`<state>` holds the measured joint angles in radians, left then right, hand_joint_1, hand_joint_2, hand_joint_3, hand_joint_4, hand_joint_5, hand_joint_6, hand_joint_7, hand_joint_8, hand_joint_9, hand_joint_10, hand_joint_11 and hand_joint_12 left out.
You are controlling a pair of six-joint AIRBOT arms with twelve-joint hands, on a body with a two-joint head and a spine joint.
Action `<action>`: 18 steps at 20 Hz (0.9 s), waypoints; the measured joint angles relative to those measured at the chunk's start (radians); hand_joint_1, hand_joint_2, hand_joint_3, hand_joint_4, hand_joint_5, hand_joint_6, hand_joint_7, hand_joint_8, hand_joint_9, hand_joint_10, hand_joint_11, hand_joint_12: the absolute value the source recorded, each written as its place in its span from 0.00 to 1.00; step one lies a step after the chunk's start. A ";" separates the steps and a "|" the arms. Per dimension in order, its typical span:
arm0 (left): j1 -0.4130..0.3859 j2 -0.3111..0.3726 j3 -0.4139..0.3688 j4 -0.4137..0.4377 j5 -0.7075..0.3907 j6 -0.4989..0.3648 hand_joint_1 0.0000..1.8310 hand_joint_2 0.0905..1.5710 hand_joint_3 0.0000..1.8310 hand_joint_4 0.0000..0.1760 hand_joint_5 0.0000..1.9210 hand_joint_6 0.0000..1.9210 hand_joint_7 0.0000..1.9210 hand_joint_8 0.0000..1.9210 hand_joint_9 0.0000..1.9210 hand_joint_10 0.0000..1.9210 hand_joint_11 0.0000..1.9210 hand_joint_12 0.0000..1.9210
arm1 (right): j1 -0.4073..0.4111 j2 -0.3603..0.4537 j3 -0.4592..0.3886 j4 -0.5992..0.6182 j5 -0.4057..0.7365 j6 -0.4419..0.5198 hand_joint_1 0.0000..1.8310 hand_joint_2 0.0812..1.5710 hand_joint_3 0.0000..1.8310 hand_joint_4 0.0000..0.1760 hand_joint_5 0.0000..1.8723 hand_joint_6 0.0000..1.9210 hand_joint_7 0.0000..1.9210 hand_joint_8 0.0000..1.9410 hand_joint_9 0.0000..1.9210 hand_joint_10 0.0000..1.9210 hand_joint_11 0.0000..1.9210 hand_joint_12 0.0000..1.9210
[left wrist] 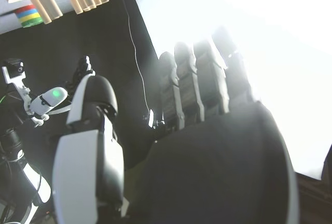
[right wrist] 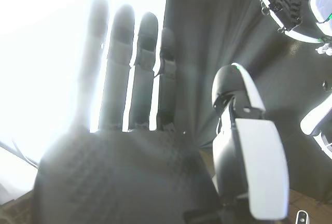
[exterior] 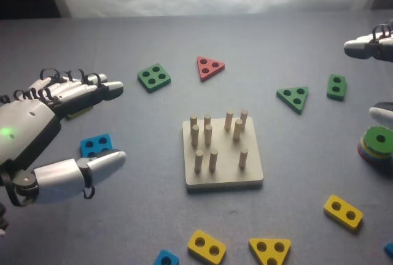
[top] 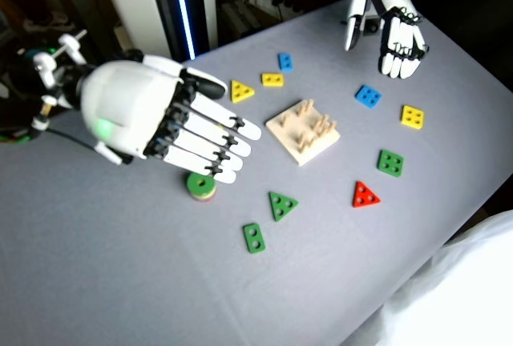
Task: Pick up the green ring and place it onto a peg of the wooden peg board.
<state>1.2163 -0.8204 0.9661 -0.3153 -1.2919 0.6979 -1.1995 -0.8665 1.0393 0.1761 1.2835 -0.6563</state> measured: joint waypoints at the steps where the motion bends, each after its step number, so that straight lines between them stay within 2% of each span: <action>1: 0.000 0.000 0.000 -0.003 -0.001 -0.003 0.41 0.65 0.00 0.28 0.21 0.00 0.15 0.00 0.15 0.01 0.00 0.47 | 0.000 0.000 0.000 0.002 -0.001 0.000 0.50 0.71 0.00 0.00 0.28 0.00 0.27 0.00 0.27 0.00 0.22 0.22; 2: 0.000 0.000 0.000 -0.004 -0.001 -0.004 0.43 0.65 0.00 0.24 0.21 0.00 0.14 0.00 0.15 0.01 0.00 0.47 | 0.000 0.000 0.000 0.002 -0.003 0.000 0.51 0.71 0.00 0.00 0.28 0.00 0.27 0.00 0.27 0.00 0.22 0.22; 4: 0.000 0.000 0.000 -0.004 -0.001 -0.004 0.43 0.65 0.00 0.23 0.21 0.00 0.14 0.00 0.15 0.00 0.00 0.47 | 0.000 0.000 0.002 -0.001 -0.007 0.000 0.51 0.71 0.00 0.00 0.28 0.00 0.27 0.00 0.27 0.00 0.23 0.20; 5: 0.006 0.000 0.000 -0.003 -0.002 -0.005 0.42 0.65 0.00 0.29 0.21 0.00 0.15 0.00 0.15 0.00 0.00 0.47 | 0.000 0.000 0.005 -0.004 -0.013 0.001 0.48 0.69 0.00 0.06 0.27 0.00 0.27 0.00 0.27 0.00 0.23 0.20; 6: 0.010 0.000 0.000 -0.004 -0.001 -0.005 0.43 0.65 0.00 0.25 0.21 0.00 0.15 0.00 0.15 0.00 0.00 0.45 | 0.000 0.000 0.009 -0.007 -0.021 0.001 0.48 0.68 0.00 0.04 0.27 0.00 0.28 0.00 0.28 0.01 0.24 0.20; 8: 0.009 -0.001 0.000 -0.007 0.001 -0.007 0.43 0.65 0.00 0.24 0.21 0.00 0.15 0.00 0.15 0.00 0.00 0.45 | 0.000 0.000 0.021 -0.014 -0.062 0.001 0.48 0.68 0.00 0.04 0.27 0.00 0.28 0.00 0.29 0.01 0.24 0.20; 9: 0.009 -0.001 0.000 -0.006 -0.001 -0.007 0.43 0.66 0.00 0.33 0.20 0.00 0.14 0.00 0.15 0.00 0.00 0.45 | 0.000 0.000 0.024 -0.021 -0.087 0.001 0.49 0.66 0.00 0.07 0.26 0.00 0.28 0.00 0.29 0.00 0.23 0.24; 10: 0.010 -0.001 0.002 -0.003 0.000 -0.008 0.43 0.66 0.00 0.35 0.20 0.00 0.14 0.00 0.15 0.00 0.00 0.45 | 0.000 0.000 0.029 -0.029 -0.117 0.001 0.49 0.66 0.00 0.08 0.25 0.00 0.28 0.00 0.29 0.00 0.21 0.28; 11: 0.009 -0.001 0.006 -0.005 -0.002 -0.009 0.43 0.66 0.00 0.31 0.20 0.00 0.15 0.00 0.15 0.00 0.00 0.45 | 0.000 0.000 0.038 -0.046 -0.164 0.002 0.46 0.64 0.00 0.33 0.17 0.00 0.23 0.00 0.27 0.00 0.14 0.39; 13: 0.010 -0.001 0.006 -0.007 -0.001 -0.009 0.43 0.65 0.00 0.31 0.20 0.00 0.15 0.00 0.15 0.00 0.00 0.45 | 0.000 0.000 0.048 -0.062 -0.204 0.005 0.47 0.63 0.00 0.36 0.14 0.00 0.20 0.00 0.25 0.00 0.11 0.42; 14: 0.010 -0.001 0.006 -0.007 -0.001 -0.009 0.42 0.65 0.00 0.37 0.20 0.00 0.15 0.00 0.15 0.00 0.00 0.45 | 0.000 0.000 0.057 -0.072 -0.231 0.013 0.49 0.61 0.00 0.50 0.13 0.00 0.19 0.00 0.24 0.00 0.11 0.43; 16: 0.010 -0.005 0.006 -0.009 -0.002 -0.010 0.42 0.65 0.00 0.37 0.20 0.00 0.15 0.00 0.15 0.00 0.00 0.45 | 0.001 0.000 0.069 -0.084 -0.270 0.022 0.49 0.61 0.00 0.50 0.13 0.00 0.19 0.00 0.24 0.00 0.11 0.43; 18: 0.011 -0.013 0.008 -0.010 0.000 -0.014 0.42 0.66 0.00 0.35 0.21 0.00 0.15 0.00 0.15 0.00 0.00 0.45 | 0.008 0.000 0.078 -0.104 -0.324 0.023 0.50 0.58 0.00 0.48 0.12 0.00 0.21 0.00 0.24 0.00 0.09 0.48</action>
<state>1.2270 -0.8330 0.9741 -0.3252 -1.2922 0.6834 -1.1912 -0.8661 1.1175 0.0723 0.9592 -0.6334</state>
